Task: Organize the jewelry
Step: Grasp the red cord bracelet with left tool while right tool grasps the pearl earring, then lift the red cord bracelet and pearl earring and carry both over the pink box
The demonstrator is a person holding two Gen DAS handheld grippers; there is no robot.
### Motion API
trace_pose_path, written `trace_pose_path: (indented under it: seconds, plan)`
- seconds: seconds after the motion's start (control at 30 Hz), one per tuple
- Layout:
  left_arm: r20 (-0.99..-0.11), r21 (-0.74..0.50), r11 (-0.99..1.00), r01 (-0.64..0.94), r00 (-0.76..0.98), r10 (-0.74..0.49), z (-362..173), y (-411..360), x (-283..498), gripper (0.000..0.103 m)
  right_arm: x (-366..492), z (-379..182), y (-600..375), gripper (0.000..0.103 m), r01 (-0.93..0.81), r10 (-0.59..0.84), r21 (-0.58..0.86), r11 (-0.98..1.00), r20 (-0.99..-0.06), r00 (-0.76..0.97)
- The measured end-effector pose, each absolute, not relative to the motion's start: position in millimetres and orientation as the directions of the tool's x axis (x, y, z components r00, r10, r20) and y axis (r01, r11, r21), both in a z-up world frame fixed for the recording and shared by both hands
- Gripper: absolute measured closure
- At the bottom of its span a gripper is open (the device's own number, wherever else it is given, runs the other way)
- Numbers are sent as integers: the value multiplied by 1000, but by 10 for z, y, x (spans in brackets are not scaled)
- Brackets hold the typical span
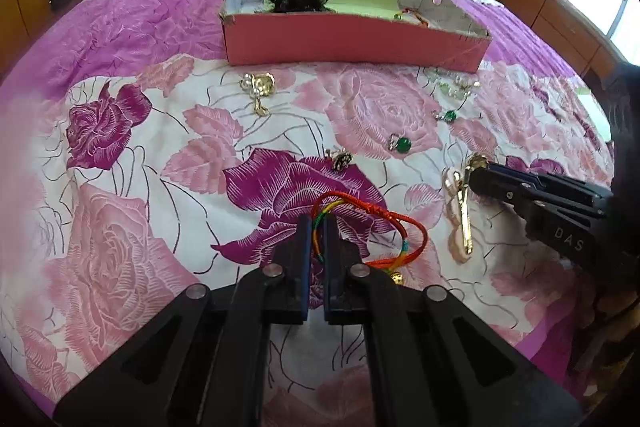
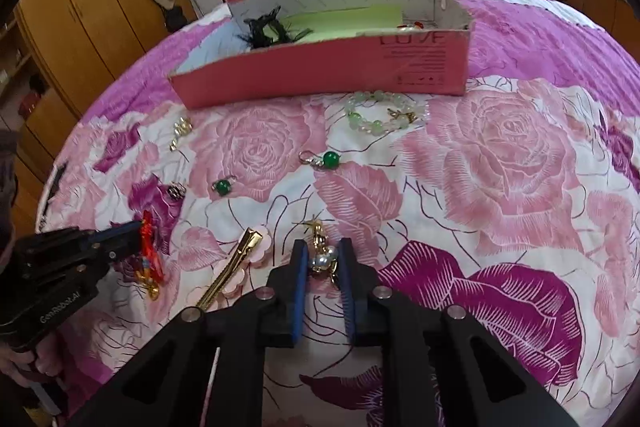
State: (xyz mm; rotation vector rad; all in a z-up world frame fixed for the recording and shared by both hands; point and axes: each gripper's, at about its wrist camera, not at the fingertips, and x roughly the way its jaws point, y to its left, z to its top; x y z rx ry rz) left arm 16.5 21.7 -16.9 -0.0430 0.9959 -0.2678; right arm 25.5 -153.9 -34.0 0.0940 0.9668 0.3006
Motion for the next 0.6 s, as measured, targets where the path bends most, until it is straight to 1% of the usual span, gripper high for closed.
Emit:
trace_pose_path:
  seconds: [0.07,0.1,0.33,0.6]
  plan:
    - [-812,-171,965,200,527,-253,-120,233,147,103,226,-297,-1589,86,-206,316,242,948,-778,543]
    - [-805,-177,964,199,535,-258,-87,241,137,103,210,-276,-1613,91,-204,326,254,945,-771,548]
    - [-765,-186,962,200,584,-270,119,242,95,103,98,-101,-1745,91,-200,370,314,928,-711,598]
    - [-725,-189,961,202,632,-276,322,204,114,103,26,163,-1821,91,-225,409,352,909,-640,651]
